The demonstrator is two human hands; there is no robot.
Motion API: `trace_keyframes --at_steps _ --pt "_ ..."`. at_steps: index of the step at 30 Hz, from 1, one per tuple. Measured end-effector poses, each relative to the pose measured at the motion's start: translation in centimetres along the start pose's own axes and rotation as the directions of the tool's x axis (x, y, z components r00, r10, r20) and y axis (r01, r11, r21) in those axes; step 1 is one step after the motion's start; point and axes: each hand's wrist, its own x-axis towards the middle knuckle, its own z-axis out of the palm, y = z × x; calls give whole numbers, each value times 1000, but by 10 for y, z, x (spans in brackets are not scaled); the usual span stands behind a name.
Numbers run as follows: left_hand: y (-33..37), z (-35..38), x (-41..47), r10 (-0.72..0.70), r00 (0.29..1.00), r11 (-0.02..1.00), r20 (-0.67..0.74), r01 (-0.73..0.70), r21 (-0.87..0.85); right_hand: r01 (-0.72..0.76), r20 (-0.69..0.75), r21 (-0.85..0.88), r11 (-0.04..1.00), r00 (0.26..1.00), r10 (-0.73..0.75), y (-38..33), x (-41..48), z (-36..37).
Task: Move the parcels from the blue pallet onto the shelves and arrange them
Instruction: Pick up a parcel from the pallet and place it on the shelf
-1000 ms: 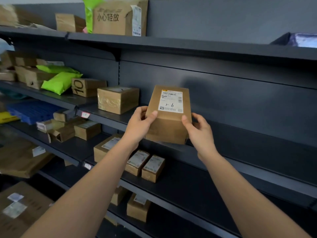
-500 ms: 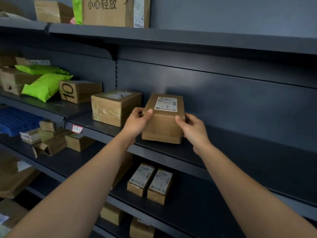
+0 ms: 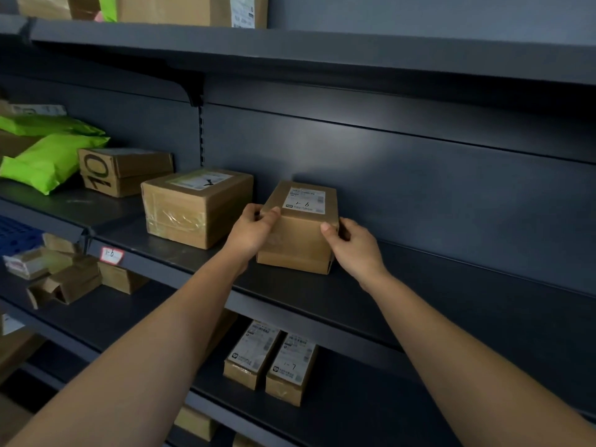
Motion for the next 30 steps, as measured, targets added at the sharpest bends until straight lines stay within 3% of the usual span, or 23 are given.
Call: trace_keyframes --at_steps 4,8,12,16,19,25,30 --pt "1 3 1 26 999 997 -45 -22 71 47 23 -100 994 999 -45 2 -1 -4" --pt "14 4 -3 178 980 956 -88 -151 252 75 46 -271 960 997 -65 2 -2 -15" --pt "32 5 -11 444 894 747 -58 -334 575 91 36 -432 897 996 -84 -1 -11 -34" --pt "46 18 -26 558 819 526 135 -475 705 93 -6 -604 792 993 -121 -4 -31 -60" --pt "51 33 -41 565 777 388 278 -547 742 51 -54 -720 693 990 -130 0 -52 -81" --pt "58 78 -76 542 670 219 507 -696 684 -75 -140 -806 588 988 -65 5 -107 -130" --pt "65 118 -112 531 573 163 624 -792 588 -204 -232 -823 530 973 13 11 -160 -170"
